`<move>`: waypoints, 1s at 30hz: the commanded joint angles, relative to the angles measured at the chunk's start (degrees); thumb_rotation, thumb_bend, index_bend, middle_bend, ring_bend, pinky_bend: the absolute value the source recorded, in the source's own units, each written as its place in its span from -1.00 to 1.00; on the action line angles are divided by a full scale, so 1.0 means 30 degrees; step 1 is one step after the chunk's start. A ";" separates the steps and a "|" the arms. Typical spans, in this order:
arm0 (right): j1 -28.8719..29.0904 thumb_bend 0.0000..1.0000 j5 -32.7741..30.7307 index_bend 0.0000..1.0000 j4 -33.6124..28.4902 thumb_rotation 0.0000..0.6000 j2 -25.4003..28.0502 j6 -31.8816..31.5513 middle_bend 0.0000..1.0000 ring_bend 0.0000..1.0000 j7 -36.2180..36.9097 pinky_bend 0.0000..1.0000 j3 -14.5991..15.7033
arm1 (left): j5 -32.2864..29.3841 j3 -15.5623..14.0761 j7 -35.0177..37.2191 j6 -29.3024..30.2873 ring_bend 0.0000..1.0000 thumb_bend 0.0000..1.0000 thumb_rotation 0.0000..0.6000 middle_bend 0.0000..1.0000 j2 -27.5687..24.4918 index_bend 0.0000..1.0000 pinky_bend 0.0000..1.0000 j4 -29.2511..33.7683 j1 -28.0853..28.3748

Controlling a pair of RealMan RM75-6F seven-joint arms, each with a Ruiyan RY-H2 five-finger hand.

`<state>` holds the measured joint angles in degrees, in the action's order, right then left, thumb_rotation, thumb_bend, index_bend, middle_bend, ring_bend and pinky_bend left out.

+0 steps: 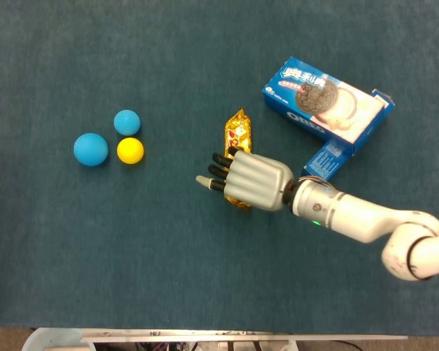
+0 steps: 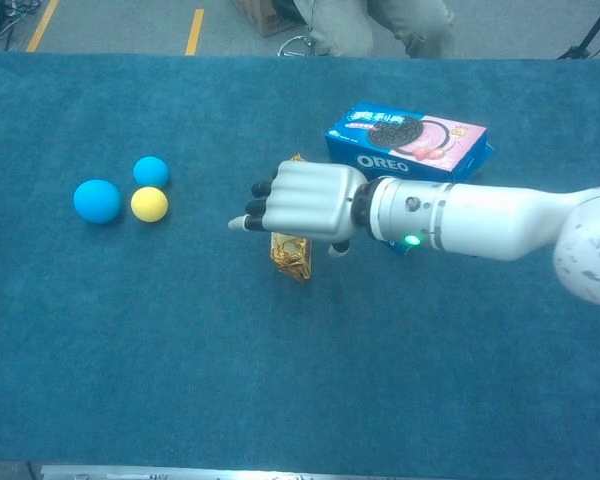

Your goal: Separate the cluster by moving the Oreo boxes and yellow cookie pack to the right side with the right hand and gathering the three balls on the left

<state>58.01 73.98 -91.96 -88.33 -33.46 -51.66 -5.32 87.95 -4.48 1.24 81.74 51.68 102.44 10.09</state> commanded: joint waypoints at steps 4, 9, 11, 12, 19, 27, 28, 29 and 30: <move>0.0772 -1.00 -0.1264 -1.00 0.1585 1.00 -0.1547 -0.0318 -0.58 -0.70 -0.0690 -0.30 0.0390 | 0.0064 0.0075 0.0558 -0.0021 -1.00 -0.63 1.00 -0.80 -0.0291 -0.52 -0.90 0.0068 -0.0240; 0.1255 -1.00 -0.2115 -0.95 0.2451 1.00 -0.2440 -0.0646 -0.57 -0.70 -0.1062 -0.30 0.0525 | 0.0175 0.0069 0.1039 -0.0062 -1.00 -0.63 1.00 -0.80 -0.0458 -0.52 -0.90 0.0094 -0.0426; 0.1404 -1.00 -0.2432 -0.84 0.2758 1.00 -0.2713 -0.0821 -0.53 -0.70 -0.1227 -0.30 0.0622 | 0.0253 0.0067 0.1183 -0.0060 -1.00 -0.63 1.00 -0.80 -0.0503 -0.52 -0.90 0.0087 -0.0495; 0.1457 -1.00 -0.2573 -0.75 0.2869 1.00 -0.2801 -0.0898 -0.50 -0.69 -0.1307 -0.30 0.0676 | 0.0294 0.0068 0.1228 -0.0050 -1.00 -0.63 1.00 -0.80 -0.0511 -0.52 -0.90 0.0086 -0.0524; 0.1609 -0.87 -0.2984 -0.21 0.3259 1.00 -0.2991 -0.1578 -0.26 -0.34 -0.1168 -0.19 0.1004 | 0.0611 0.0129 0.1574 0.0012 -1.00 -0.63 1.00 -0.80 -0.0582 -0.52 -0.90 0.0105 -0.0667; 0.1402 -0.84 -0.2300 -0.04 0.3330 1.00 -0.2217 -0.2101 -0.13 -0.04 0.0001 0.21 0.1451 | 0.0637 0.0282 0.1823 -0.0338 -1.00 -0.63 1.00 -0.80 -0.0478 -0.52 -0.90 0.0009 -0.0595; 0.1357 -0.84 -0.2187 -0.04 0.3262 1.00 -0.2055 -0.2138 -0.12 -0.03 0.0217 0.23 0.1518 | 0.0633 0.0301 0.1812 -0.0395 -1.00 -0.63 1.00 -0.80 -0.0462 -0.52 -0.90 0.0004 -0.0581; 0.1331 -0.84 -0.2080 -0.04 0.3179 1.00 -0.1904 -0.2151 -0.11 -0.02 0.0383 0.25 0.1570 | 0.0632 0.0312 0.1810 -0.0443 -1.00 -0.63 1.00 -0.80 -0.0457 -0.52 -0.90 0.0002 -0.0568; 0.1308 -0.84 -0.1974 -0.04 0.3076 1.00 -0.1731 -0.2165 -0.11 -0.01 0.0523 0.27 0.1627 | 0.0626 0.0331 0.1805 -0.0482 -1.00 -0.63 1.00 -0.80 -0.0456 -0.52 -0.90 0.0013 -0.0555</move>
<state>62.12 67.55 -82.32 -94.19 -39.81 -50.67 -0.77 89.84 -3.51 6.66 80.31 50.30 102.48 8.41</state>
